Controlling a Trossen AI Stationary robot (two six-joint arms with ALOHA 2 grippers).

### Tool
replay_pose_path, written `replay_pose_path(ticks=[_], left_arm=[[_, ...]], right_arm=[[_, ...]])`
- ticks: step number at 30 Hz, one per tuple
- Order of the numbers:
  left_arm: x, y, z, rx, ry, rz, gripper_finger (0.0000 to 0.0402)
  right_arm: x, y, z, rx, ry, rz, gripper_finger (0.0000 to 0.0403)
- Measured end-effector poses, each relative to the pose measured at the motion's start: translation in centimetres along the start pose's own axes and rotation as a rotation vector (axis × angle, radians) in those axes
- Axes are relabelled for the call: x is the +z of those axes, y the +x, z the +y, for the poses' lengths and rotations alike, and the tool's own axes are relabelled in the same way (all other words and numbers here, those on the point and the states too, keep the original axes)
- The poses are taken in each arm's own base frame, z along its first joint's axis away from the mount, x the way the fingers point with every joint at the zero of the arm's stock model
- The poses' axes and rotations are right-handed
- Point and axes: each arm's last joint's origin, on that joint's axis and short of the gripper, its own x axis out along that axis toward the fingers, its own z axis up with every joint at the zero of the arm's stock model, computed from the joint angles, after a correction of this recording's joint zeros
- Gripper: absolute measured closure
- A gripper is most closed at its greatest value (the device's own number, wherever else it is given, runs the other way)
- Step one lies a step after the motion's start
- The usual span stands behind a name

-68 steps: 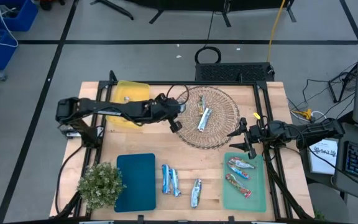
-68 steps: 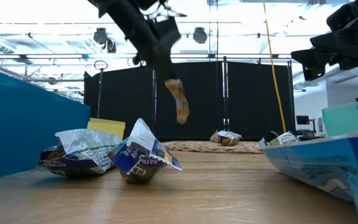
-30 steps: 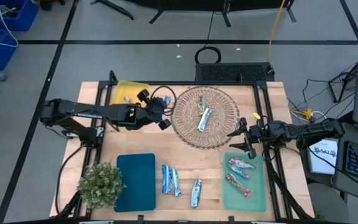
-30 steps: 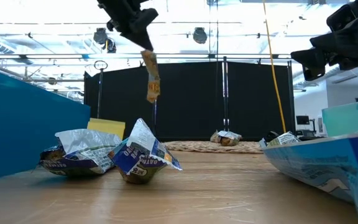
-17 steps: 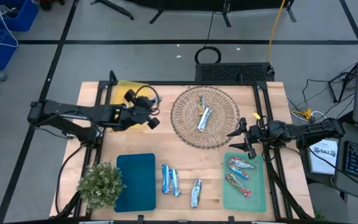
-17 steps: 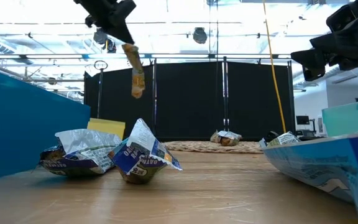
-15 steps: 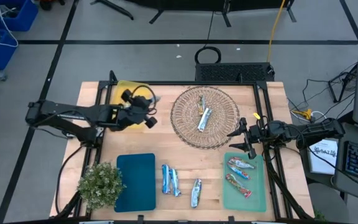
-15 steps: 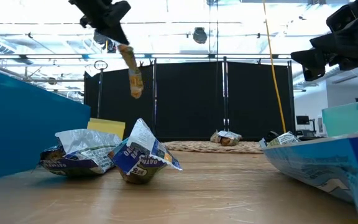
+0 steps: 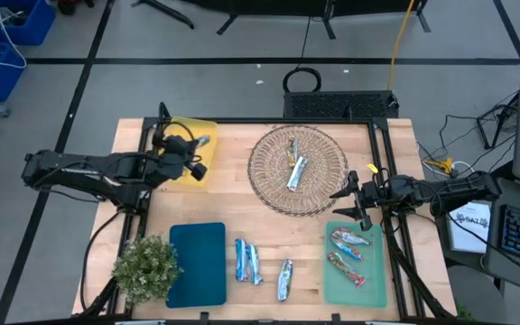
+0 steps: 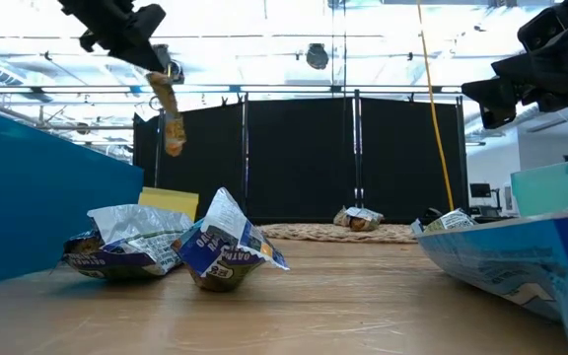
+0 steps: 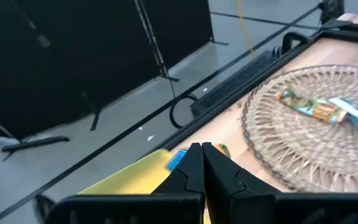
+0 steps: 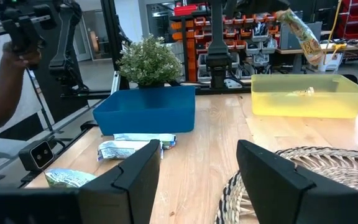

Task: Pick and place Granola Bars by type
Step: Put the yellow granola bar into the yellow bin

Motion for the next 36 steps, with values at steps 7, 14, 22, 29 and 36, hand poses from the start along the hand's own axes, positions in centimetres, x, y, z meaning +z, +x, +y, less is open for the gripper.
replay_pose_path(ticks=[7,14,22,29,36], left_arm=[[-1.1,-0.6,1.2,0.007,-0.04,0.011,0.0401],[-2.6,-0.8,2.3,0.086,-0.044,0.076,0.0401],[-3.3,-1.4,3.4,0.136,-0.058,0.105,0.0401],[-4.6,-2.1,4.9,0.224,-0.118,0.165,0.0401],[-6.4,-1.8,5.2,0.28,-0.146,0.209,0.0401]], right_arm=[[0.0,0.0,0.0,0.0,0.0,-0.001,0.0199],[0.0,0.0,0.0,0.0,0.0,-0.001,0.02],[0.0,0.0,0.0,0.0,0.0,-0.001,0.0199],[0.0,0.0,0.0,0.0,0.0,-0.001,0.0199],[0.0,0.0,0.0,0.0,0.0,-0.001,0.02]])
